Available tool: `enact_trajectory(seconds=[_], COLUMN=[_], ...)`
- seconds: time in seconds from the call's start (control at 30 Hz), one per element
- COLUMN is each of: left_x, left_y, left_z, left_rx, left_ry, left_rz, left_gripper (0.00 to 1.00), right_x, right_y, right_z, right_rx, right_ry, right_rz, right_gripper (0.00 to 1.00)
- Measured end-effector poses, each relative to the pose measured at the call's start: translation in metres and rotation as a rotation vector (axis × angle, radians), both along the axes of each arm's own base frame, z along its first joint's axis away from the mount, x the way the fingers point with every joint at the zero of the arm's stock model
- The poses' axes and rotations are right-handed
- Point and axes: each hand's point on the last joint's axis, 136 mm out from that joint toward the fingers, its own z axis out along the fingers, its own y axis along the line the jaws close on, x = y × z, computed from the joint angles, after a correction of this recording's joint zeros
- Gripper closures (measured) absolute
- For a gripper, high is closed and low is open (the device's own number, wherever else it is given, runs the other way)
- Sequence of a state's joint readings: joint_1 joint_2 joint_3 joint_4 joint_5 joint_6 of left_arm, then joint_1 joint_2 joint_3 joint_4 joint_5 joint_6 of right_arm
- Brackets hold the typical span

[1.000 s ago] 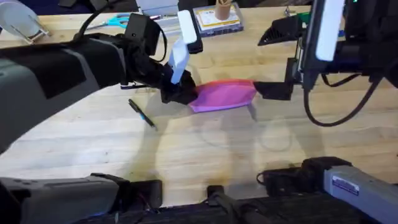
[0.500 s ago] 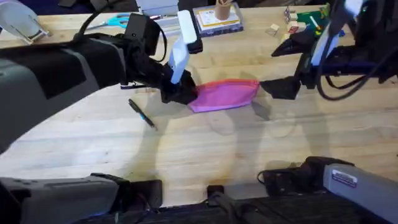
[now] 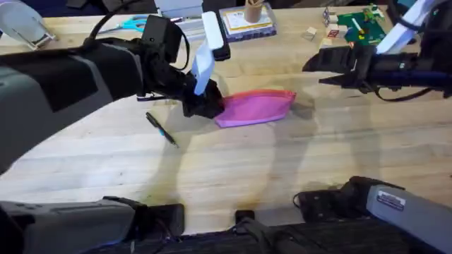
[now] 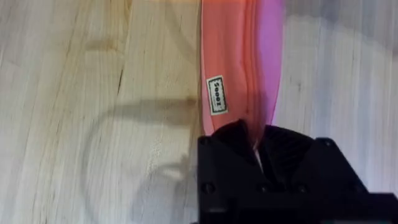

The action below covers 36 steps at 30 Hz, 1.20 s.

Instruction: Unzip the bag, pick up the pens from the table one at a time and place them inside, then zip the bag closed.

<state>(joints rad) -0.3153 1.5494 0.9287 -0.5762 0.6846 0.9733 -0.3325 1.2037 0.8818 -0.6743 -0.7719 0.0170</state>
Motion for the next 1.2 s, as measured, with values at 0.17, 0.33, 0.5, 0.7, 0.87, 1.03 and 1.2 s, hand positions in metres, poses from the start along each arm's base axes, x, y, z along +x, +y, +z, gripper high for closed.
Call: enact_trajectory(seconds=[0.17,0.33,0.5,0.7,0.87,1.03,1.2], left_x=[0.0,0.0,0.0,0.0,0.0,0.0,0.0], left_y=[0.0,0.0,0.0,0.0,0.0,0.0,0.0], left_z=[0.0,0.0,0.0,0.0,0.0,0.0,0.0], left_rx=[0.0,0.0,0.0,0.0,0.0,0.0,0.0], left_ry=[0.0,0.0,0.0,0.0,0.0,0.0,0.0], left_rz=[0.0,0.0,0.0,0.0,0.0,0.0,0.0], left_gripper=[0.902,0.902,0.902,0.901,0.901,0.901,0.901], right_x=[-0.002,-0.013,-0.015,-0.013,-0.011,-0.009,-0.005], right_y=[0.001,-0.014,-0.015,0.002,0.013,0.024,0.038], right_z=[-0.002,-0.024,-0.043,-0.062,-0.069,-0.071,-0.072], right_rx=[0.067,-0.002,0.0,0.13,0.226,0.274,0.272], right_ry=[0.083,0.216,0.284,0.35,0.386,0.388,0.362], right_rz=[-0.074,-0.168,-0.173,-0.113,-0.068,-0.016,0.044], right_gripper=[0.005,0.005,0.004,0.005,0.005,0.005,0.005])
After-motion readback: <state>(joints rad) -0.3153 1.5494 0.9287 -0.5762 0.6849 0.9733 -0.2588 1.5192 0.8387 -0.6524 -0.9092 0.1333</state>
